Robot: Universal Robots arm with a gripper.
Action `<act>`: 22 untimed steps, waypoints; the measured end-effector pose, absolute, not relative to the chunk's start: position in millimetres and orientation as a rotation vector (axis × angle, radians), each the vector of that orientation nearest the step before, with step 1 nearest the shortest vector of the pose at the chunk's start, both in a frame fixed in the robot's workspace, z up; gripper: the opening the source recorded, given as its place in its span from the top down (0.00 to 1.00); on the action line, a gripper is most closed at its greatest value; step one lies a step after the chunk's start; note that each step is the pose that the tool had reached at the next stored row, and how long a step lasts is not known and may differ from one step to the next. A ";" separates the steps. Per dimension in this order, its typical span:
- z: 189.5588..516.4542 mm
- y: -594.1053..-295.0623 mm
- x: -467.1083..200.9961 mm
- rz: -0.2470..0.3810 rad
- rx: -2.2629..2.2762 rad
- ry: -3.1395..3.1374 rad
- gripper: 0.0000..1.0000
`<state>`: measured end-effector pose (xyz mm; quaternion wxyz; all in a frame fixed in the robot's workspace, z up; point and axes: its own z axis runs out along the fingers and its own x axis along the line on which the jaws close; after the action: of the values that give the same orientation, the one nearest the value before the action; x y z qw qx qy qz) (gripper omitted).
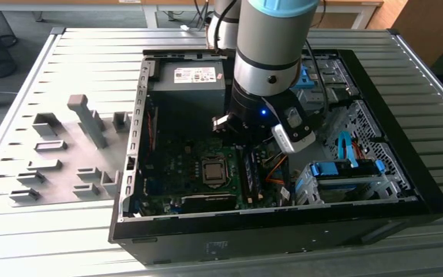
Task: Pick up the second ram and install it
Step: 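Insert the second ram into the second slot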
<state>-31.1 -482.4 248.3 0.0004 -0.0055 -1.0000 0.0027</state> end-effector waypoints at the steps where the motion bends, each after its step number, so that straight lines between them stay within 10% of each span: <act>1: 247.4 -482.9 -31.0 0.008 -0.017 -3.141 0.86; 22: 237.6 -483.4 -30.3 0.008 -0.019 -3.141 0.86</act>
<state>-30.3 -483.4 237.6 0.0005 -0.0059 -1.0000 0.0025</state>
